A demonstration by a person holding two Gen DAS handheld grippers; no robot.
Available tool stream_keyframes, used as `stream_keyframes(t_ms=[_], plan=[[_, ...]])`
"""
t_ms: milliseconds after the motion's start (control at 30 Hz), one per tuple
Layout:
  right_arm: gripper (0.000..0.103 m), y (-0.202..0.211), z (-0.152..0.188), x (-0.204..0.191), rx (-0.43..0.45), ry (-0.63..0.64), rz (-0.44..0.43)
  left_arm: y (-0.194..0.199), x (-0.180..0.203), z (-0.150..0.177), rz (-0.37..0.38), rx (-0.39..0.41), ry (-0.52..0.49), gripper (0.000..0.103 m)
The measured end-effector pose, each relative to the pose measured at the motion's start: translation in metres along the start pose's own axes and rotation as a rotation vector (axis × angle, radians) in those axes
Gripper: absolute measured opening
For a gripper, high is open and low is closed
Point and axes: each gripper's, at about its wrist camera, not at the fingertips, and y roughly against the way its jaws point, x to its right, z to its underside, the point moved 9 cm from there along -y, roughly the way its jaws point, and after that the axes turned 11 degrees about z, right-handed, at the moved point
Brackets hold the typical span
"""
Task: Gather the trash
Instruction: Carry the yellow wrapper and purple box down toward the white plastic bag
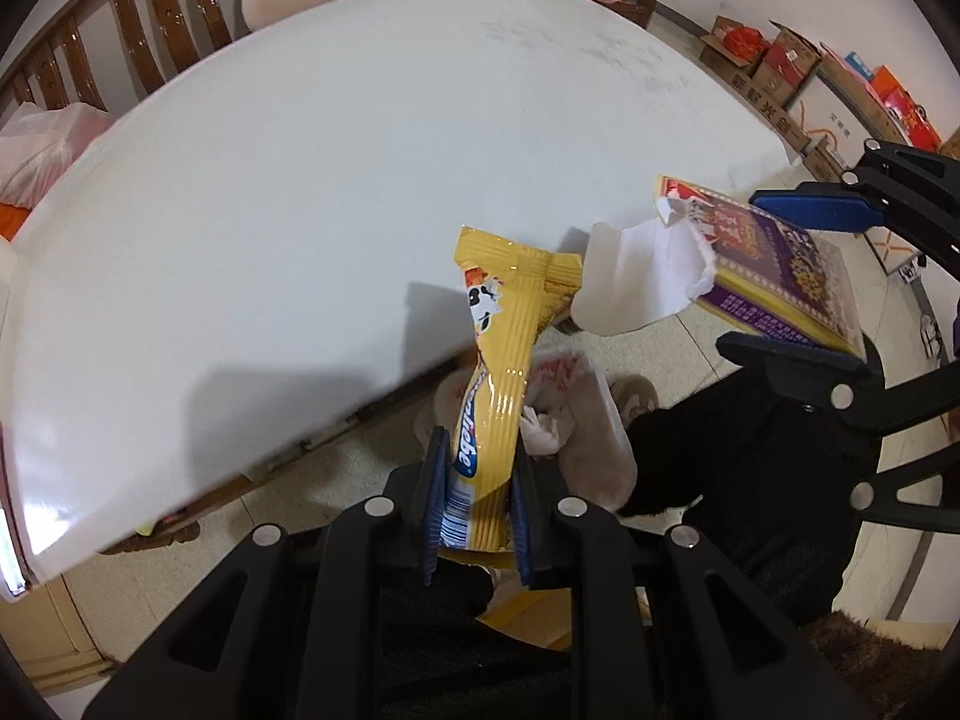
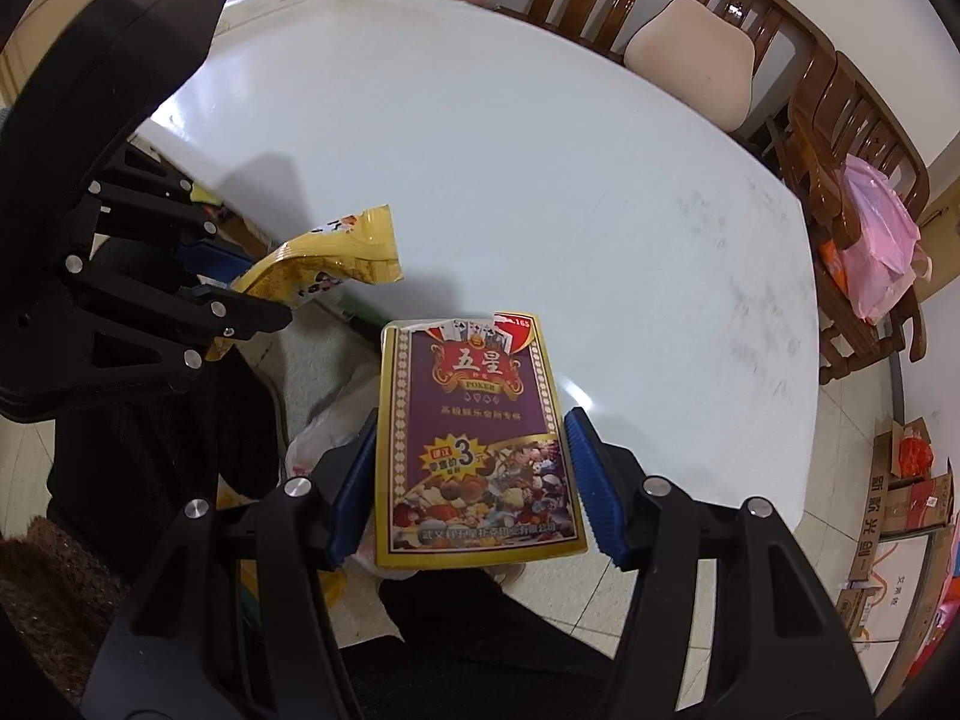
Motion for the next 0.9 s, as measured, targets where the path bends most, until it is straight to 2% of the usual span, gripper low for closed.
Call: stream_keyframes(t_ms=[333, 433, 567, 900], plan=[[0.059, -0.022, 0.043, -0.026, -0.045, 0.008, -0.009, -0.028, 0.025, 0.044, -0.005, -0.021, -0.039, 0.019], [0.059, -0.029, 0.049, -0.037, -0.056, 0.016, -0.016, -0.040, 0.030, 0.054, 0.019, -0.034, -0.034, 0.019], [0.059, -0.040, 0.058, -0.051, -0.071, 0.024, -0.017, -0.061, 0.028, 0.068, 0.033, -0.061, -0.018, 0.019], [0.059, -0.102, 0.083, -0.068, -0.170, -0.025, -0.049, -0.131, 0.006, 0.088, 0.056, -0.164, 0.063, 0.019]])
